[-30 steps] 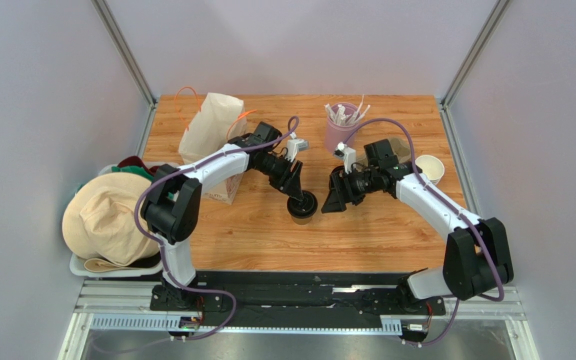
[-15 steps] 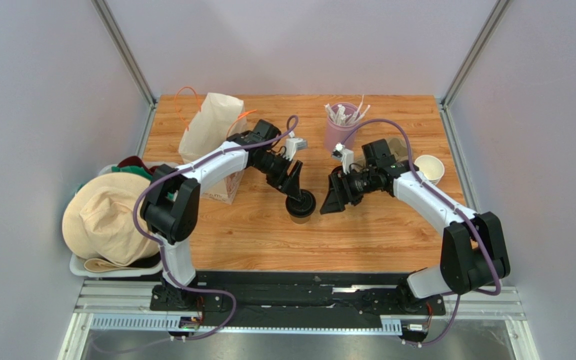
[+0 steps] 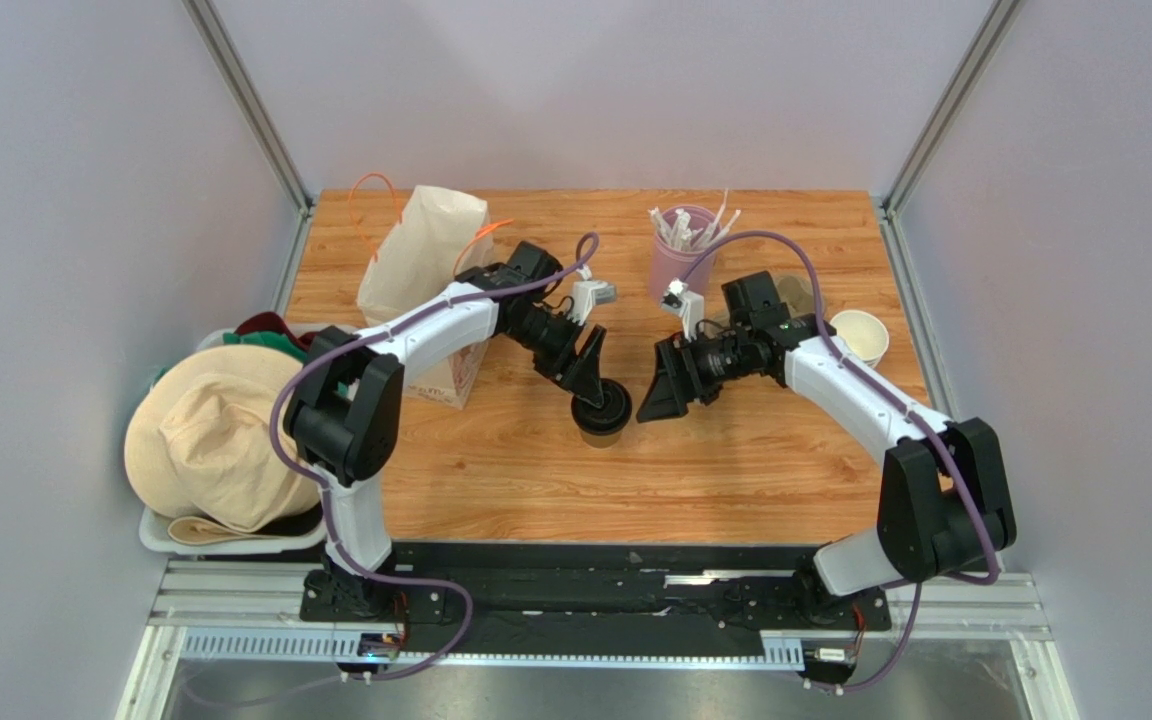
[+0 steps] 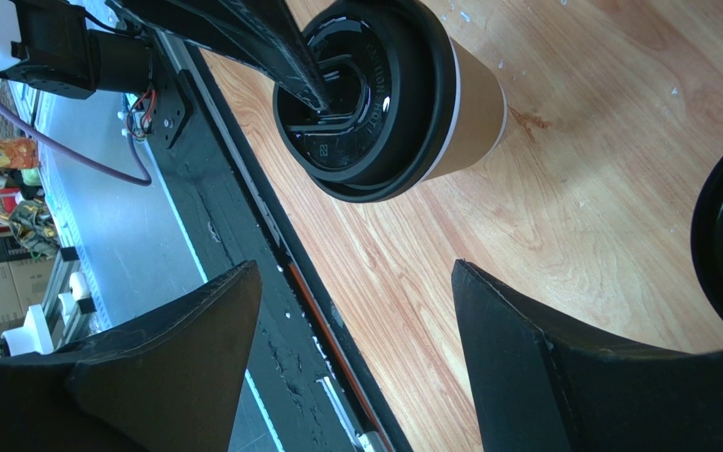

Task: Pack the takeout coffee

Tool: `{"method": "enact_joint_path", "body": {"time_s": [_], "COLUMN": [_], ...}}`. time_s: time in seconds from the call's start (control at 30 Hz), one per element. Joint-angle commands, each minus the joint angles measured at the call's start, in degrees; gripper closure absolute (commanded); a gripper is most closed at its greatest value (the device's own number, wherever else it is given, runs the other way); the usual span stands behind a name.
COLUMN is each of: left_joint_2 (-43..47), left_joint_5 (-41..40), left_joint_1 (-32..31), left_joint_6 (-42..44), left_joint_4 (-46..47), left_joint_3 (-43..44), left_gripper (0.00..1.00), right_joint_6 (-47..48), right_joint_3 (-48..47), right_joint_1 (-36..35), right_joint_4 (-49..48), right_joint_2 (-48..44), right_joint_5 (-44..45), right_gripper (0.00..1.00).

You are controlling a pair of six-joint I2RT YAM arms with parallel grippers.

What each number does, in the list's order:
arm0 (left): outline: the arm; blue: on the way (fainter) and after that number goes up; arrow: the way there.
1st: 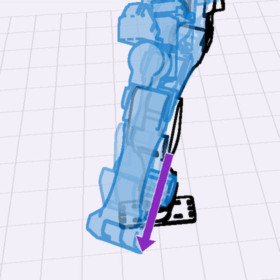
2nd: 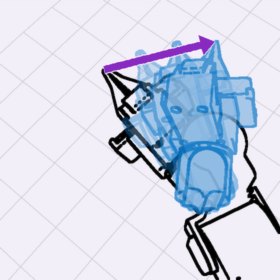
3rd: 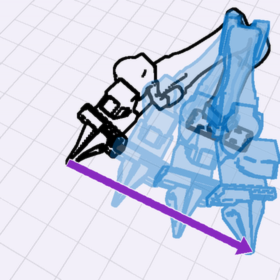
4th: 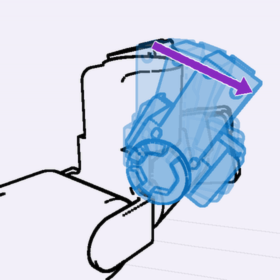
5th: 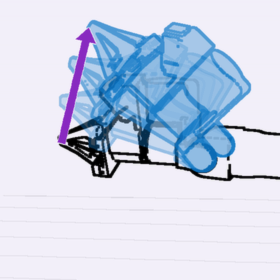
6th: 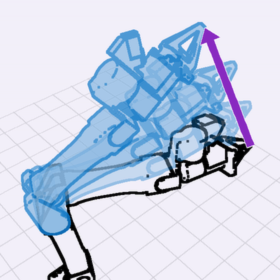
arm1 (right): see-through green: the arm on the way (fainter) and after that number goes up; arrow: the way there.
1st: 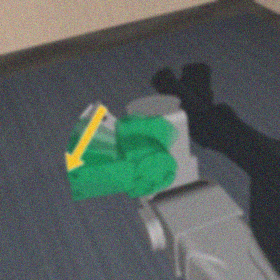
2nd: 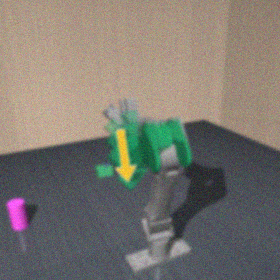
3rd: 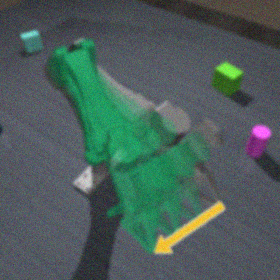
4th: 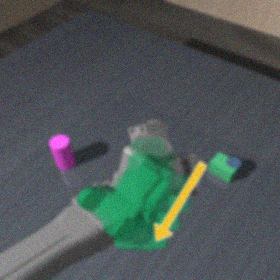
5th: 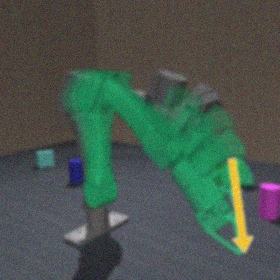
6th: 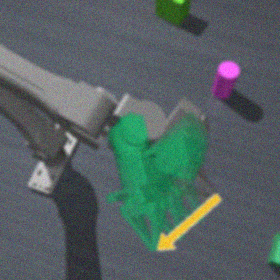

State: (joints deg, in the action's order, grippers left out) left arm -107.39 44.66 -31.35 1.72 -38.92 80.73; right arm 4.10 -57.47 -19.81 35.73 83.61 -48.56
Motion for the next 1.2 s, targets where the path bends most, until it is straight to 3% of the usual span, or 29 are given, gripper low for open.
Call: {"method": "enact_joint_path", "body": {"time_s": [0.0, 0.17, 0.53, 1.17], "left_joint_2": [-1.24, -2.82, -4.84, -4.32], "left_joint_5": [-0.54, -0.45, -0.89, -0.37], "left_joint_1": [0.33, 0.94, 0.94, 0.94], "left_joint_6": [2.33, 2.06, 2.94, 2.94], "left_joint_4": [-0.46, -0.37, 0.33, 0.86], "left_joint_3": [1.71, 2.06, 0.13, -0.48], "left_gripper": [0.31, 0.35, 0.40, 0.42], "right_joint_6": [0.12, -0.40, -1.64, -5.77], "right_joint_3": [-3.08, -3.79, -5.72, -9.67], "right_joint_1": [-0.22, -0.23, -0.14, 2.76], "right_joint_4": [-1.01, -0.92, -1.71, -6.28], "right_joint_2": [0.85, 3.57, 10.16, 16.67], "right_joint_5": [-1.81, -3.21, -8.75, -10.42], "right_gripper": [0.22, 0.25, 0.50, 0.58]}}
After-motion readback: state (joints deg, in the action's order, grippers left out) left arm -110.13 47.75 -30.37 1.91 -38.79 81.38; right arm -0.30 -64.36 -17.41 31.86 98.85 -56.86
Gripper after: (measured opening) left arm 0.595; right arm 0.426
